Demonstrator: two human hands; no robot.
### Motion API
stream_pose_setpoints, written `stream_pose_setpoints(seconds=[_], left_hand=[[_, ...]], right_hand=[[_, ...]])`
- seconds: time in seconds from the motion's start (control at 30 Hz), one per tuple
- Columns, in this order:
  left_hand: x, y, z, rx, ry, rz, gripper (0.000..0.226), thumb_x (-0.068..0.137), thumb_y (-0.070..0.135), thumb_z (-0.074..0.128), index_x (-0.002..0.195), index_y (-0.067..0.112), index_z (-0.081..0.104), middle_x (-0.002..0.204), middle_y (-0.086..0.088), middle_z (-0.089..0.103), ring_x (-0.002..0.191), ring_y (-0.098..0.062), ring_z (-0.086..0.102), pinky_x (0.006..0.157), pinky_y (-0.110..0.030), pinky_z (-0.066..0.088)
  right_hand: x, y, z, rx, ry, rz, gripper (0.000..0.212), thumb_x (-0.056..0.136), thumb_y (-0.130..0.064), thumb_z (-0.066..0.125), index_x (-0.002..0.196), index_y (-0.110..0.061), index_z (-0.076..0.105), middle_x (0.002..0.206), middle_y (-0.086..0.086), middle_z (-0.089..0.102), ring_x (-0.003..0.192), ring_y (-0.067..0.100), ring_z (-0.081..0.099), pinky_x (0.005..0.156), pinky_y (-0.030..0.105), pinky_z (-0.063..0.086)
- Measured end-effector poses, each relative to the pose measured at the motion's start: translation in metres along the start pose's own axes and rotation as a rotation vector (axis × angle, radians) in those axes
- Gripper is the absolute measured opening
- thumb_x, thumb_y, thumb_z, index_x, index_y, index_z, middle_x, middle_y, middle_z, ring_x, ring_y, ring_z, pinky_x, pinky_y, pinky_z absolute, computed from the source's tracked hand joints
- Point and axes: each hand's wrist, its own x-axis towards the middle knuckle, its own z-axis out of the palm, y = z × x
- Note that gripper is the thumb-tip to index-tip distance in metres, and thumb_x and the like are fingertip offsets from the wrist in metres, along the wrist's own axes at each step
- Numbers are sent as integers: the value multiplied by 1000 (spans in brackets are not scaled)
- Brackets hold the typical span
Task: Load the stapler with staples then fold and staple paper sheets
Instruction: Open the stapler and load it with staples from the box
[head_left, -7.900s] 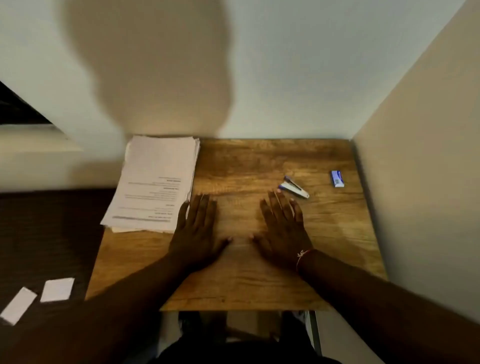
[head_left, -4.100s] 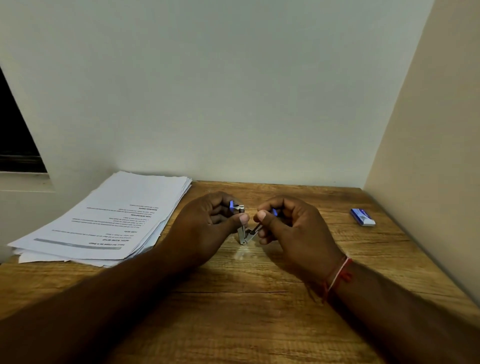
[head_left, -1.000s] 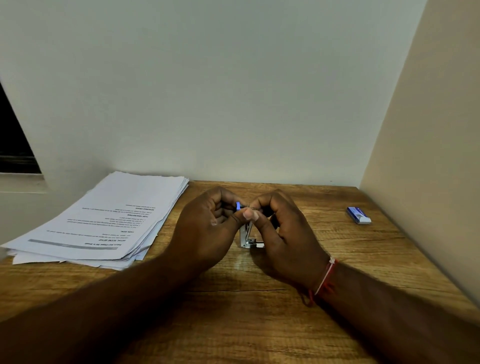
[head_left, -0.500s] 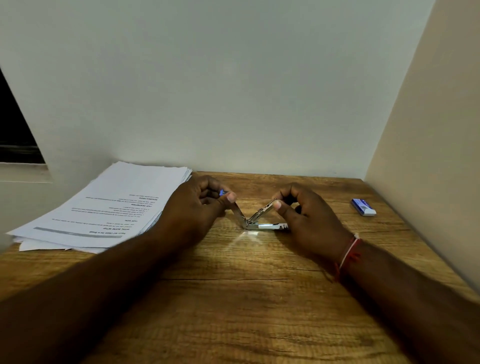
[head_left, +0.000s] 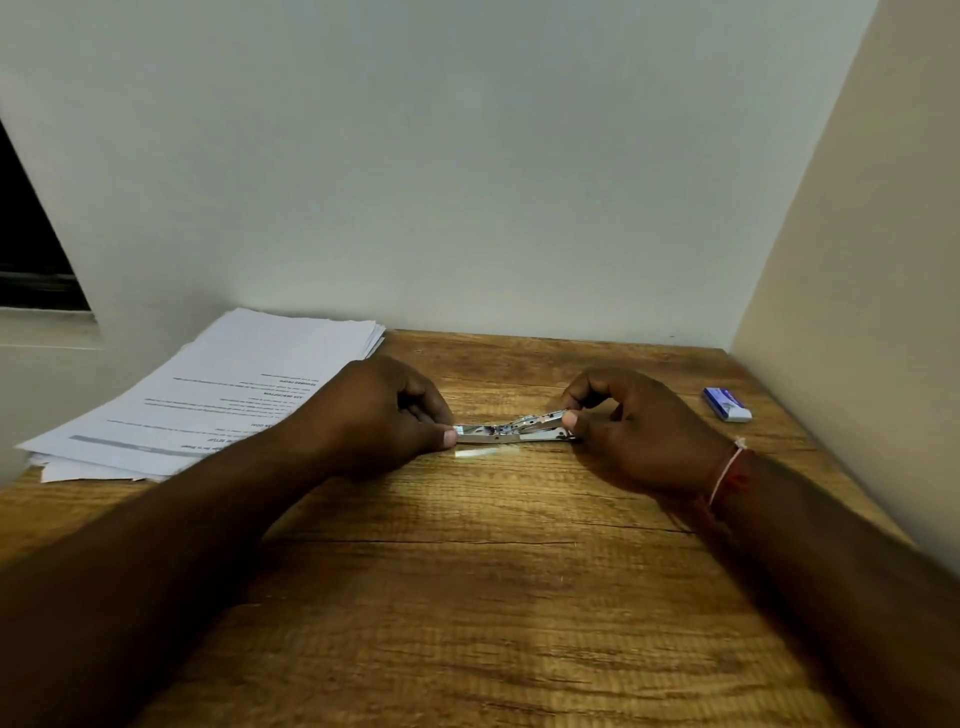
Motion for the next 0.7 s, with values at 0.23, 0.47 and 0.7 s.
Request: stream_pose_setpoints(seconds=[0.23,0.47,0.7], left_hand=[[0,1,-3,-20,-45,-19,14,79,34,102,87,32,90,80,18,83,77,1,78,80,-24,62],[-4,4,-8,25,-97,31,18,78,40,102,82,29,89,74,21,79,68,8,71,60,-9,49],[-15,13,14,-4,-109,325,34,84,45,97,114,40,84,103,29,75,92,-3,71,69,-13,52]], right_hand=[[0,5,-2,-41,-14,-23,9,98,-27,81,93,-34,79,95,-15,77,88,-6,65,76,24,46],[-1,3,2,-84,-25,-50,7,94,-28,85,92,-34,82,92,-14,78,89,-3,67,74,22,46],[-6,-7,10,25,-106,-76,8,92,-29,87,93,-37,86,91,-13,78,82,9,73,69,29,60]])
